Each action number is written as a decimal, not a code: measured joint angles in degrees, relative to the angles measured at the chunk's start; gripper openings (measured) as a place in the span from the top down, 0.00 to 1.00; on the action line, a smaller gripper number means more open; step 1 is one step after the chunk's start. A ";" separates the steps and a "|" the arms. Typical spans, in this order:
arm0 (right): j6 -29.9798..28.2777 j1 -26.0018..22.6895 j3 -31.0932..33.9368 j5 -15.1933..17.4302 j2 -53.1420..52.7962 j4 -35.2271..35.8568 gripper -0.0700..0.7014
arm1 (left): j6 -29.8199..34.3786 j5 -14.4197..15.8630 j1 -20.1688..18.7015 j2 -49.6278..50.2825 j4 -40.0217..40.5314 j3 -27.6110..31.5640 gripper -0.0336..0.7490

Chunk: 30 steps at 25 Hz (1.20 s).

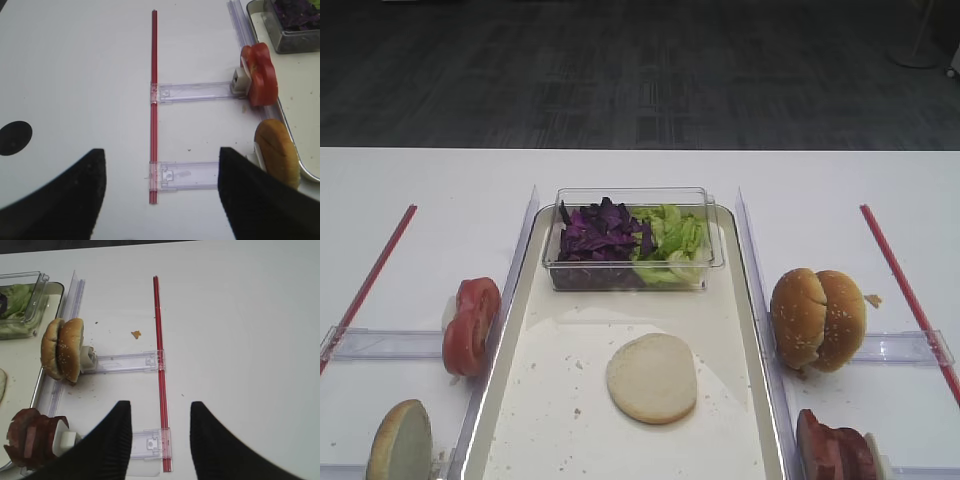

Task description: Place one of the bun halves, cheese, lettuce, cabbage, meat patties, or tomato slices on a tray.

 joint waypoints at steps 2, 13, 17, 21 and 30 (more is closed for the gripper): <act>0.00 0.00 0.00 0.00 0.00 0.00 0.50 | 0.00 0.00 0.00 0.00 0.00 0.00 0.39; -0.31 0.00 0.00 0.00 0.00 0.00 0.50 | 0.00 0.00 0.00 0.00 0.00 0.00 0.39; -0.31 0.00 0.00 0.00 0.00 0.00 0.50 | 0.00 0.00 0.00 0.00 0.00 0.00 0.39; -0.31 0.00 0.00 0.00 0.00 0.00 0.50 | 0.00 0.00 0.00 0.00 0.00 0.00 0.40; -0.31 0.00 0.00 0.00 0.00 0.00 0.50 | 0.00 0.00 0.00 0.00 0.00 0.00 0.40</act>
